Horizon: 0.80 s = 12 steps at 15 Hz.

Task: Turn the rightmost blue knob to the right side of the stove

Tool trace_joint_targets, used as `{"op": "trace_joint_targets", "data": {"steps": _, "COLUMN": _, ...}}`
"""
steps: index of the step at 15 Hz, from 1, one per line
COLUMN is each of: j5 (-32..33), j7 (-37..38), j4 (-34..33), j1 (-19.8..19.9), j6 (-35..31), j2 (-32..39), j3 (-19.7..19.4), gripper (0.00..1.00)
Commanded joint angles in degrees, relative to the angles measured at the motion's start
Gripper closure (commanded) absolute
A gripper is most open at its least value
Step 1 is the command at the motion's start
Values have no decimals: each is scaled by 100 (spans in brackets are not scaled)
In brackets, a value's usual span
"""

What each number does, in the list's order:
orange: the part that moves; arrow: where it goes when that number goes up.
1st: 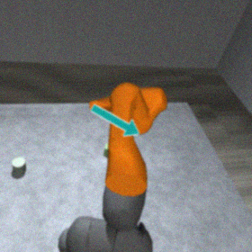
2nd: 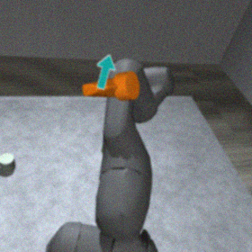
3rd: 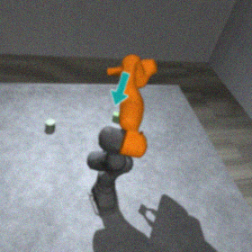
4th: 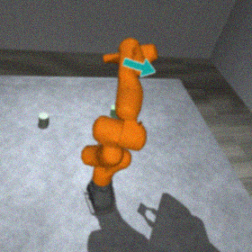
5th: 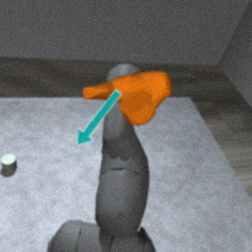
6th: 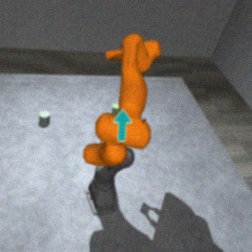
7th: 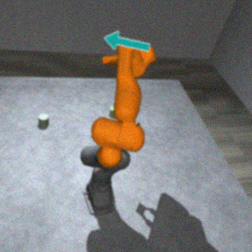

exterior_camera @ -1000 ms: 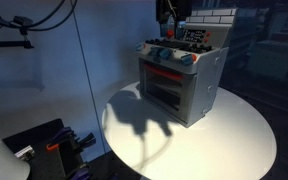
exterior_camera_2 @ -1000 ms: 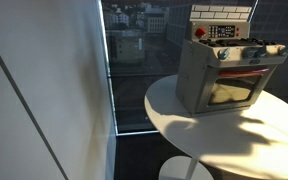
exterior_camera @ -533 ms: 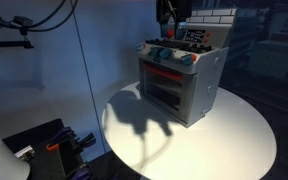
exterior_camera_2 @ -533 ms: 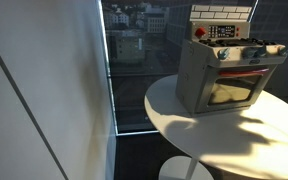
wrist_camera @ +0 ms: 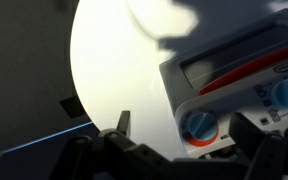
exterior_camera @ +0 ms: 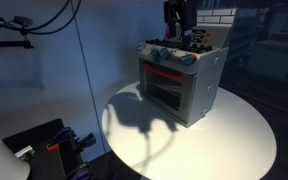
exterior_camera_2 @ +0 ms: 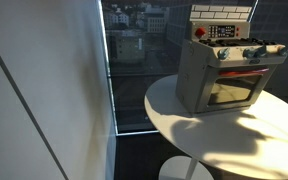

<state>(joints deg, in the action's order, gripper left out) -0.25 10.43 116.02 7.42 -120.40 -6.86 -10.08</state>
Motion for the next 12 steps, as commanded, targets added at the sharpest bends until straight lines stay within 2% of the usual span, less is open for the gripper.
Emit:
{"op": "trace_joint_targets", "data": {"steps": 1, "j5": -480, "j7": -19, "j4": 190, "j1": 49, "j6": -603, "j2": 66, "j3": 24, "gripper": 0}}
{"op": "trace_joint_targets", "data": {"steps": 7, "j5": -1253, "j7": -251, "j4": 539, "j1": 22, "j6": -1662, "j2": 161, "j3": 23, "gripper": 0}}
{"op": "trace_joint_targets", "data": {"steps": 12, "j5": -1655, "j7": -412, "j4": 689, "j1": -43, "j6": -2193, "j2": 255, "j3": 73, "gripper": 0}}
